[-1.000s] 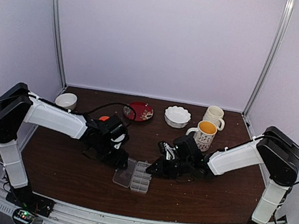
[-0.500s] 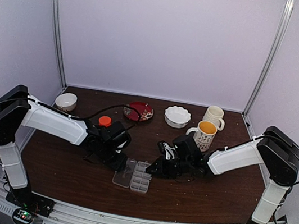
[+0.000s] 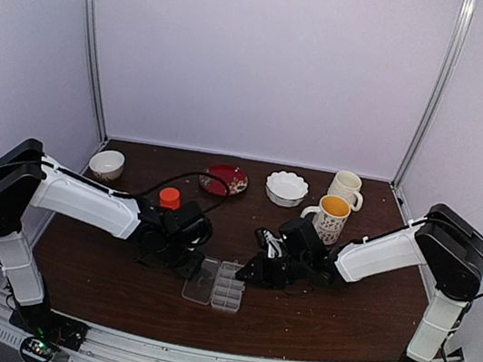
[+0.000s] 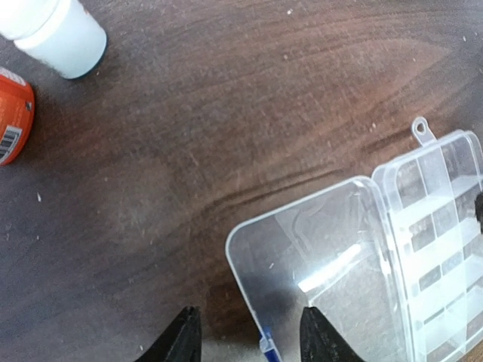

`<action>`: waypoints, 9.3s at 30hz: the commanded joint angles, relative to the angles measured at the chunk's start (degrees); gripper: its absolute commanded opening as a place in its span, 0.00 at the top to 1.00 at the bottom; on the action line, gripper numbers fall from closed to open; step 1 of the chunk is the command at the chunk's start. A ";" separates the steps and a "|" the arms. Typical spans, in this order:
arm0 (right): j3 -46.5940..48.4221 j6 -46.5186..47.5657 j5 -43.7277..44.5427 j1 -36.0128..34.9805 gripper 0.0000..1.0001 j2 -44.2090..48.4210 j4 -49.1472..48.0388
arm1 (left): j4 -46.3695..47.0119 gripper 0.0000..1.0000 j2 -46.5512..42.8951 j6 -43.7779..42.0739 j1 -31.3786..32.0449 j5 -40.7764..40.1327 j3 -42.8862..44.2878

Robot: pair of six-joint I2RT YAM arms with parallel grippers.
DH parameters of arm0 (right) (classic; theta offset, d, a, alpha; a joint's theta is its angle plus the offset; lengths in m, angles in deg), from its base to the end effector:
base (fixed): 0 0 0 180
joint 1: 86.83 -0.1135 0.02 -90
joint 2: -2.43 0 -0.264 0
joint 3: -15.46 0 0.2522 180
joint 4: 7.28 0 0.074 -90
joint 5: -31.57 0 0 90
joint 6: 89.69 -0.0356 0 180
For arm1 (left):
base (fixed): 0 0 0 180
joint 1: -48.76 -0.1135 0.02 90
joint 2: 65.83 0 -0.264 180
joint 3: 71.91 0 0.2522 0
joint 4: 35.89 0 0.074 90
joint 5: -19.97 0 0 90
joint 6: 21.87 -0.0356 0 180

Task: Sort the pills into containers
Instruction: Adjust the lid of the pill container at the center of the board, then pick up the pill bottle from the center of the board, then pass from the right arm to the left, then unscrew the lid of the pill bottle.

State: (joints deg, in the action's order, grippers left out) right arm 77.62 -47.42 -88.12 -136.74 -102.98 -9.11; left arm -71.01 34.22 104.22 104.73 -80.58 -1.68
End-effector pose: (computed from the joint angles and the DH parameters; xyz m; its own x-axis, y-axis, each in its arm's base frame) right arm 0.2135 0.2811 0.1258 -0.9554 -0.1367 -0.2619 -0.2926 0.5597 0.7753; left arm 0.1907 -0.2707 0.1493 -0.8640 0.2447 -0.4400 0.3247 0.9387 -0.1155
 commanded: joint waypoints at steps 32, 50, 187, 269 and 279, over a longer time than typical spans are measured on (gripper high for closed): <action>0.61 5.60 4.79 -0.45 0.90 3.73 10.79 | -8.92 0.50 2.79 1.63 1.05 1.17 0.83; 2.41 10.09 6.87 -0.36 0.87 13.35 12.88 | -4.20 0.30 -9.06 3.40 2.32 -0.28 1.91; 16.98 5.87 2.79 -4.61 0.69 38.12 15.81 | 53.60 0.05 -39.24 -45.49 -1.03 30.67 -19.38; 26.35 22.88 1.83 -5.37 0.06 40.22 35.27 | 50.76 0.99 -46.39 -37.31 -0.66 35.72 -20.63; 27.30 11.39 0.49 -5.94 0.13 37.45 40.57 | 47.21 0.99 -46.79 -40.79 -0.61 36.97 -18.63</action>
State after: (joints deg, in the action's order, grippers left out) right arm 104.59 -30.00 -87.71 -142.36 -64.14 30.91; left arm -24.68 -11.64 65.93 103.94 -44.67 -22.86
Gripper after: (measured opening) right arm 0.891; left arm 0.511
